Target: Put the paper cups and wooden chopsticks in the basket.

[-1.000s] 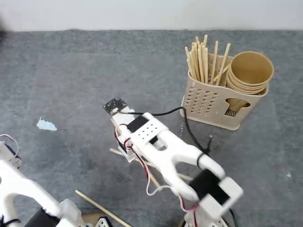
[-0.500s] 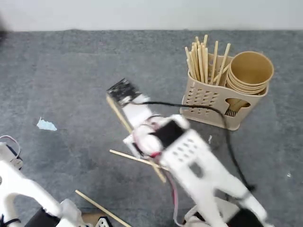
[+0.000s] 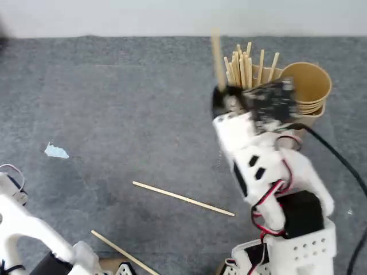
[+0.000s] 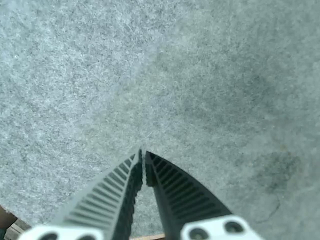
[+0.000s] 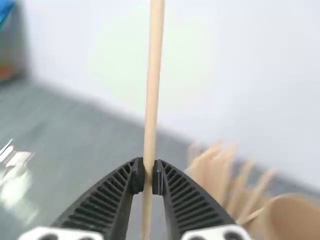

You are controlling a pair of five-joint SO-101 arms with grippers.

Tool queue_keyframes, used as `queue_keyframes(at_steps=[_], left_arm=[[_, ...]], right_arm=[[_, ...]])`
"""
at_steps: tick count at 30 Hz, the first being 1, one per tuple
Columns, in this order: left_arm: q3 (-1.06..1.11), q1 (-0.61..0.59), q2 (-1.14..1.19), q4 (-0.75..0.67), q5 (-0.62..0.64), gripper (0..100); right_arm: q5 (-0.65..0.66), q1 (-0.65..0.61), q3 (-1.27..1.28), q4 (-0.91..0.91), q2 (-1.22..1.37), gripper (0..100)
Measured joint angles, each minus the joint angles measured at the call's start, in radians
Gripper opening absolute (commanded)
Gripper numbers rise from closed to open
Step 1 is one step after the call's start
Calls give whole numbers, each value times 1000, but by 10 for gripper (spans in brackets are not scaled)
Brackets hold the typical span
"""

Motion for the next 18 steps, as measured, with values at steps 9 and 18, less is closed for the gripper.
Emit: queue_keyframes(at_steps=[9, 18], left_arm=[[0, 0, 0, 0, 0, 13], [0, 0, 0, 0, 0, 13]], right_arm=[[0, 189, 146, -451, 5, 6], [0, 244, 384, -736, 141, 6]])
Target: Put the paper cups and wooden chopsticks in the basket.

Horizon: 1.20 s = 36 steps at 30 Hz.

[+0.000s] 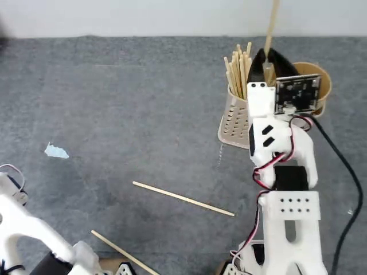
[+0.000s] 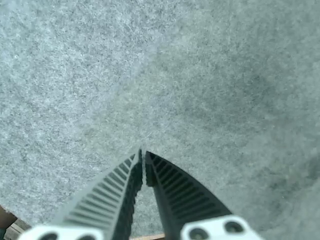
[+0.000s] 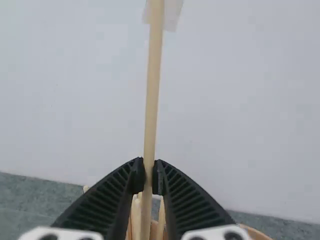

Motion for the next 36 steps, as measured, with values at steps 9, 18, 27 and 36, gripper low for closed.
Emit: queue_keyframes(at_steps=[9, 18, 27, 36], left_arm=[[0, 0, 0, 0, 0, 13], [0, 0, 0, 0, 0, 13], [0, 0, 0, 0, 0, 13], [0, 0, 0, 0, 0, 13]], right_arm=[[0, -3, 6, -8, 91, 219], [-48, -55, -41, 230, 18, 230], [-121, -342, -144, 844, -48, 230], [-127, -629, -23, 976, -46, 230]])
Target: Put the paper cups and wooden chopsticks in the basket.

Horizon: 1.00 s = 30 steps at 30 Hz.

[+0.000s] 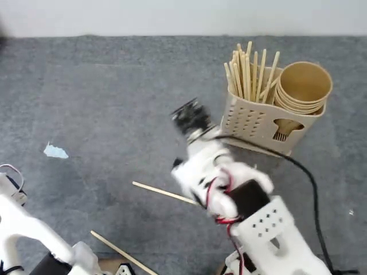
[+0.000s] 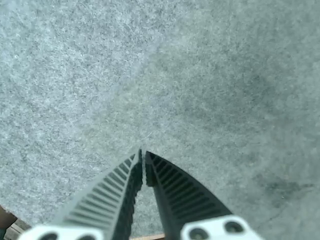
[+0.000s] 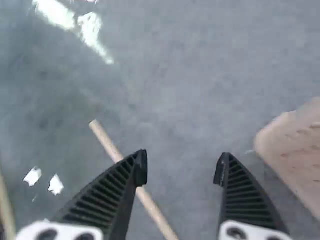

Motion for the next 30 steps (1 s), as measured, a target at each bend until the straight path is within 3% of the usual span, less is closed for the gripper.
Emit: queue_keyframes(at_steps=[4, 8, 18, 23, 30], left_arm=[[0, 0, 0, 0, 0, 13], [11, 15, 0, 0, 0, 13], [104, 262, 0, -11, 0, 13], [172, 362, 0, -97, 0, 13], [270, 373, 0, -241, 0, 12]], right_arm=[[-6, -123, 75, 3, 57, 230], [-35, -152, 75, -29, 187, 230], [-29, -184, 75, -242, 542, 230], [-5, -190, 75, -353, 637, 230], [-3, -181, 44, -390, 764, 230]])
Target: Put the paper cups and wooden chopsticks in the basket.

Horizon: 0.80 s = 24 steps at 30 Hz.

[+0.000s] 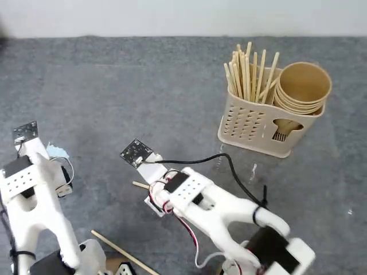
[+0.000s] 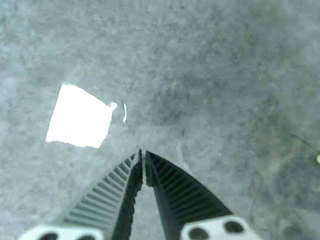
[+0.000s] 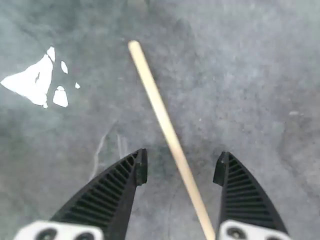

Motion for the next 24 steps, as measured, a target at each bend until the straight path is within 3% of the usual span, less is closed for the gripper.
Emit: queue_keyframes(at_steps=[5, 11, 24], left_arm=[[8, 0, 0, -32, 0, 12], [43, 0, 0, -37, 0, 12], [140, 72, 2, -95, 0, 12]], right_arm=[[0, 9, -89, -2, 110, 220], [0, 29, -164, -2, 186, 6], [0, 61, -184, 20, 180, 8]])
